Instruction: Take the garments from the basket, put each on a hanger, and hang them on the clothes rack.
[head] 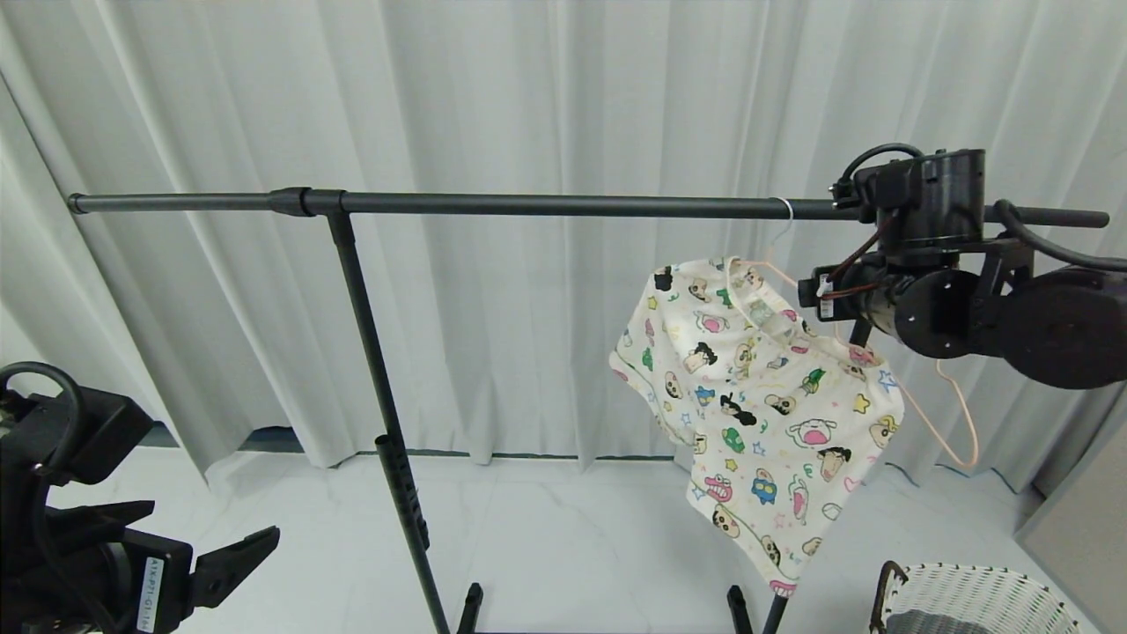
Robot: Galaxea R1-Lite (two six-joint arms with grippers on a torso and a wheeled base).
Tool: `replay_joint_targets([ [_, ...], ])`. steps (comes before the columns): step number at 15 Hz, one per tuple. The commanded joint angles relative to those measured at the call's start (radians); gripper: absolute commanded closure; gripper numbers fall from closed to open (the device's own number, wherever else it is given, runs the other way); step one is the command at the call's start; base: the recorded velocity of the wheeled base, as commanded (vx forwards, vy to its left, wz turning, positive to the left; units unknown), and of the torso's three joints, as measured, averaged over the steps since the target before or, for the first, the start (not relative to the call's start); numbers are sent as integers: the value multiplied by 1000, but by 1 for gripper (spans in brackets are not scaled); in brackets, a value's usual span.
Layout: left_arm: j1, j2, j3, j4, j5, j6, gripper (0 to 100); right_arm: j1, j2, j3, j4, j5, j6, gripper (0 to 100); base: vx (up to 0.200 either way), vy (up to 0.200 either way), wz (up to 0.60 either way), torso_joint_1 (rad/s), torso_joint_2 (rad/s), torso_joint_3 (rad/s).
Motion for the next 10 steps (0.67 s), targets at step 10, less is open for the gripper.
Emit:
replay_joint_targets([
  [10, 10, -4, 0, 0, 14, 2, 0, 43, -345, 191, 429, 7, -15, 0, -100, 0, 0, 3, 1, -1],
])
